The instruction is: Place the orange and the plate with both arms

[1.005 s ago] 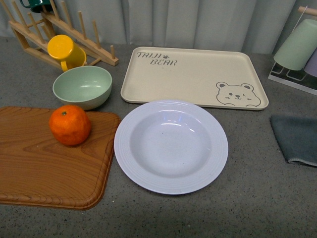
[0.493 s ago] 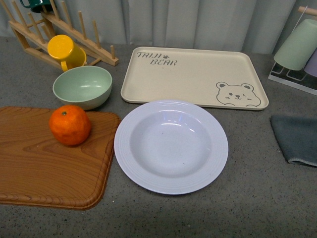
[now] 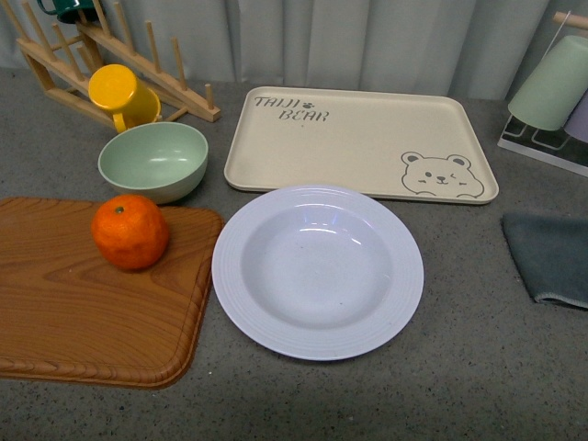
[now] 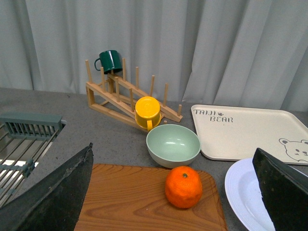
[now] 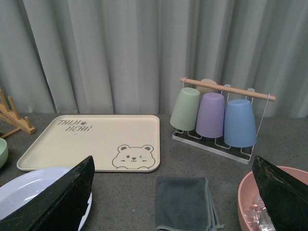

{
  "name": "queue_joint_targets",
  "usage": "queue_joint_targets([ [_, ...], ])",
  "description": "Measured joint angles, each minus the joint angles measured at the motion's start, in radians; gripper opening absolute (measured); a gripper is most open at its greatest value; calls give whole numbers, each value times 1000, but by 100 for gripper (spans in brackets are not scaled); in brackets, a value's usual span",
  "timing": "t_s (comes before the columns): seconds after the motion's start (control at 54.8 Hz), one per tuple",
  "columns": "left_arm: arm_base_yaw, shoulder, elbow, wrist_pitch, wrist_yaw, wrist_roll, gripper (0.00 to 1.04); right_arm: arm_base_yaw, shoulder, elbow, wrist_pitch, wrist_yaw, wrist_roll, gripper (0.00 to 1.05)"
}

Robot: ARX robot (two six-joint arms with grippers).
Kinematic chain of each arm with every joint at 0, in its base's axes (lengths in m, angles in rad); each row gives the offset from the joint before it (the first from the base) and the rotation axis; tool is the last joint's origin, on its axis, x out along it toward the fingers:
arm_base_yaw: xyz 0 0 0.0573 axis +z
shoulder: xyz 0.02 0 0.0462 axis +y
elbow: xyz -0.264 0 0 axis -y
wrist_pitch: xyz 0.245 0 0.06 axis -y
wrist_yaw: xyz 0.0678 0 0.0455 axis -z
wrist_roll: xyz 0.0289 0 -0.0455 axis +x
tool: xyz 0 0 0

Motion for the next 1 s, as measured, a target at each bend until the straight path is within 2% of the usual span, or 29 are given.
queue_joint_targets([
  [1.005, 0, 0, 0, 0, 0, 0, 98, 0, 0, 0, 0, 0, 0, 96],
])
